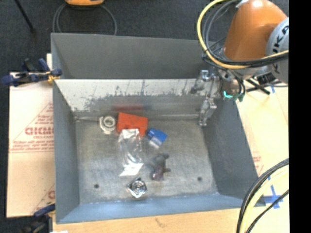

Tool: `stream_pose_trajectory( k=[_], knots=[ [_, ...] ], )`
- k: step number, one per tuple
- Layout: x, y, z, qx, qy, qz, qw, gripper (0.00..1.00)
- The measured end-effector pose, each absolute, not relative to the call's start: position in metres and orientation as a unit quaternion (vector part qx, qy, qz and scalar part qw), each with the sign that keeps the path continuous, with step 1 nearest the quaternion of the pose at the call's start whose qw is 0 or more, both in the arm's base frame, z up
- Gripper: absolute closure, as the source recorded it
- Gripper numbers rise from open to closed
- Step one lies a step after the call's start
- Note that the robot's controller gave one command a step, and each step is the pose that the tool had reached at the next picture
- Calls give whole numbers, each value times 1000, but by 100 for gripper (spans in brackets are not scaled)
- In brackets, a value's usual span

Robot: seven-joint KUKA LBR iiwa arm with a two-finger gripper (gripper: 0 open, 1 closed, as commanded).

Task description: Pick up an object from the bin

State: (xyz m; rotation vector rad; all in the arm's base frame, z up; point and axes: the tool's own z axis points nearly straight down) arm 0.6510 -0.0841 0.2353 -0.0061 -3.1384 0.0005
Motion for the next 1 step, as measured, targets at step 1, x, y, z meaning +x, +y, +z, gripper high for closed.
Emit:
stream_pose_trajectory(
  k=[1],
  knots=[
    [645,-35,133,125,-992,-1,1,0]
  ],
)
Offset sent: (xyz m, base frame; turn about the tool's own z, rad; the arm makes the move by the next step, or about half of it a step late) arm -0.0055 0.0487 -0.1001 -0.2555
